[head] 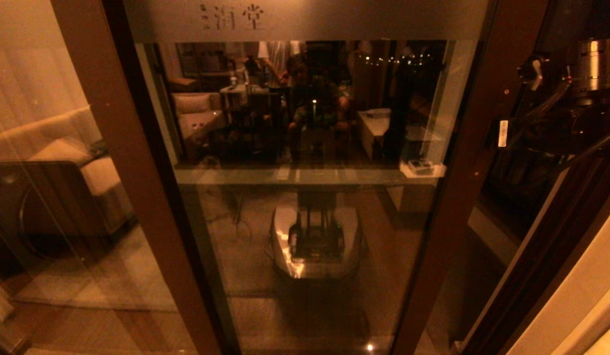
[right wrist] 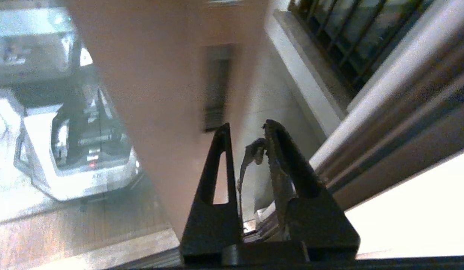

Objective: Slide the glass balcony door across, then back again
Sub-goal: Close the slid door

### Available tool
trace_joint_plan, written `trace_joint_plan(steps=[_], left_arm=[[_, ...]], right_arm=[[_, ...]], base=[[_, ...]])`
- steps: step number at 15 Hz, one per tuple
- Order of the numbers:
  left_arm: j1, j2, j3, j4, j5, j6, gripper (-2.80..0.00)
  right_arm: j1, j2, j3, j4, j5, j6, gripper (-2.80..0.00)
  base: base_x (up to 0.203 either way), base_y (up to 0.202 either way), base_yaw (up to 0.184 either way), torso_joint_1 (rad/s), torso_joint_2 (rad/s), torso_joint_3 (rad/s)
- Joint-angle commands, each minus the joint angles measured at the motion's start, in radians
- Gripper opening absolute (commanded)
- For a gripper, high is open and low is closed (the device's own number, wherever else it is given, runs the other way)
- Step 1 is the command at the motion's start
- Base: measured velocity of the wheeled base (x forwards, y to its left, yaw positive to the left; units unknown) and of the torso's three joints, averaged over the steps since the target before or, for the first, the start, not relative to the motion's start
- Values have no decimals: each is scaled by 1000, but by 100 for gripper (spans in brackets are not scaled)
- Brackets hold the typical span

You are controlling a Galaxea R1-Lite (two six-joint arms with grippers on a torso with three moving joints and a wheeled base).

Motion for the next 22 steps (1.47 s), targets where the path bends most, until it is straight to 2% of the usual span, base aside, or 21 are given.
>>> trace_joint_plan(steps=[1,8,15,22], left_arm=[[0,0,21,-1,-1,0,-280],[1,0,21,-1,-1,0,-280],[0,0,21,-1,-1,-2,-280],[0,0,21,-1,-1,-1,-280]], right_arm=[[1,47,-17,-3,-2,1,-280],[-1,120,-89,-8,-4,22,-280],[-19,168,-98,-80,-24,25,-280],[-62,176,-88,-82,-22,44,-280]], base=[[0,0,0,0,0,0],[0,0,0,0,0,0],[0,0,0,0,0,0],[0,0,0,0,0,0]])
